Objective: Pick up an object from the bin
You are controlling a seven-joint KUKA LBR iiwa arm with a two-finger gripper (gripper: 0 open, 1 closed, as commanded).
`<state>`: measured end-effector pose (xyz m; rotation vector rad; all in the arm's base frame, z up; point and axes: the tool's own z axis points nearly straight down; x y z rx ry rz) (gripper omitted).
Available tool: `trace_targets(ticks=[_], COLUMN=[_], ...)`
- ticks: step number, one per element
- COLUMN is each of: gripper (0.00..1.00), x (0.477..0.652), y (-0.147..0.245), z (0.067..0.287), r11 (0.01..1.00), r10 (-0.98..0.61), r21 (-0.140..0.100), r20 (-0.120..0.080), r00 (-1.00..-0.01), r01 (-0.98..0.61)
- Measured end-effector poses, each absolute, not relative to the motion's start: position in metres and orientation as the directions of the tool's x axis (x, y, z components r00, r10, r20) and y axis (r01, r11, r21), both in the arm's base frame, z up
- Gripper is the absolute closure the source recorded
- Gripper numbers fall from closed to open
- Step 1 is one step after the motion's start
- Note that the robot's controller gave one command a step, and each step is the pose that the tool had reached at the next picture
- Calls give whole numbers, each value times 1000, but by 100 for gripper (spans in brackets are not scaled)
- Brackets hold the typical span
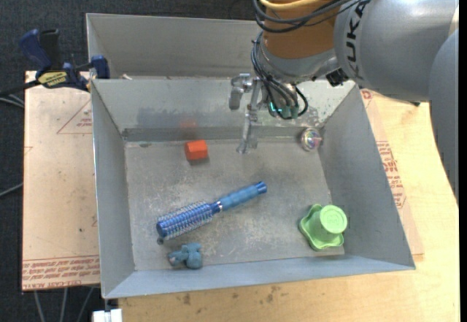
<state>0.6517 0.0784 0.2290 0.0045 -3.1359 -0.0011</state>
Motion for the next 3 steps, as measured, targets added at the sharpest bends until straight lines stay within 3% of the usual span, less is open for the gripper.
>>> trace_targets(ticks=[1,2,3], gripper=[0,0,0], x=[619,565,512], y=[94,108,140], z=[260,130,67], r11=[952,955,986], r10=[-305,-296,-166], r21=[1,3,3], r20=[-4,8,5], r00=[-952,-955,-986], r01=[-305,-296,-166])
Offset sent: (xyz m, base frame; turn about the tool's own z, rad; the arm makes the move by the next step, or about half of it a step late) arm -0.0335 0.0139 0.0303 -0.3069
